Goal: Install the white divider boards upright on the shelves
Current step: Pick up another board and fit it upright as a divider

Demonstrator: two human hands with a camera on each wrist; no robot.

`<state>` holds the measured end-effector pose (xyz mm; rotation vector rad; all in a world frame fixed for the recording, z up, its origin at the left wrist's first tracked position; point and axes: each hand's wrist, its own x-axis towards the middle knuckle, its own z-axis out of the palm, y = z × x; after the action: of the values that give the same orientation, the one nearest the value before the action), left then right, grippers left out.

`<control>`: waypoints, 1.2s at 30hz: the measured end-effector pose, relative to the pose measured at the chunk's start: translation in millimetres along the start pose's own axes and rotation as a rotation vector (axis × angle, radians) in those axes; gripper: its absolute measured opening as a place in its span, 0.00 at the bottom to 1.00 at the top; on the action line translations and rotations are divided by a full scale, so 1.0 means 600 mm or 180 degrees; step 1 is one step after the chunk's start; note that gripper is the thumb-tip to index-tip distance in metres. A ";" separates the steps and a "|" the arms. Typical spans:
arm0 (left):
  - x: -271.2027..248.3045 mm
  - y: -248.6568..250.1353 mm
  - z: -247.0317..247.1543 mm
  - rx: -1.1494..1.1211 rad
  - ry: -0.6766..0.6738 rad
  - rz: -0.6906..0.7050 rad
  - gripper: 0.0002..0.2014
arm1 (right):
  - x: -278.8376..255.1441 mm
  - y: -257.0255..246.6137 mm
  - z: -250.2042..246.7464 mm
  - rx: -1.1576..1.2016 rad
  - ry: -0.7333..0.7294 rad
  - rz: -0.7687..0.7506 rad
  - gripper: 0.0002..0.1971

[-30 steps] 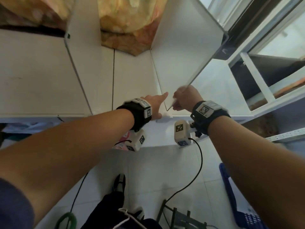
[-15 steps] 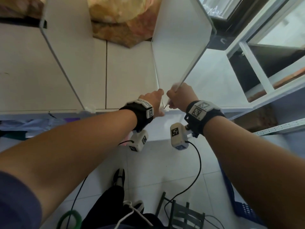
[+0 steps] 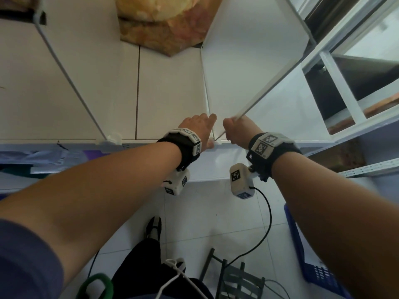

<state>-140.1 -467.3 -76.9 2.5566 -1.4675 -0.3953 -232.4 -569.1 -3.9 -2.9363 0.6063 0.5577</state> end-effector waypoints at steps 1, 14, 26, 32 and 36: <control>0.001 -0.002 0.000 0.0002 -0.0017 0.0012 0.34 | 0.001 0.001 0.001 -0.0164 -0.0002 -0.0068 0.13; 0.000 -0.006 0.005 -0.0052 0.0044 0.0005 0.35 | 0.009 -0.017 0.013 -0.1344 0.0144 -0.0492 0.13; 0.002 -0.011 0.016 -0.0102 0.0158 0.0022 0.33 | 0.016 -0.024 0.038 -0.1440 0.0136 -0.0539 0.15; 0.004 -0.012 0.011 -0.0085 0.0140 0.0059 0.35 | 0.015 -0.020 0.045 -0.1099 0.0229 -0.0455 0.15; 0.002 -0.014 0.014 -0.0159 0.0159 0.0012 0.35 | 0.017 -0.022 0.045 -0.0356 0.0028 -0.0077 0.11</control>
<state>-135.2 -464.1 -87.3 2.5060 -1.4269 -0.3599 -227.5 -556.5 -32.7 -3.0476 0.5570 0.5953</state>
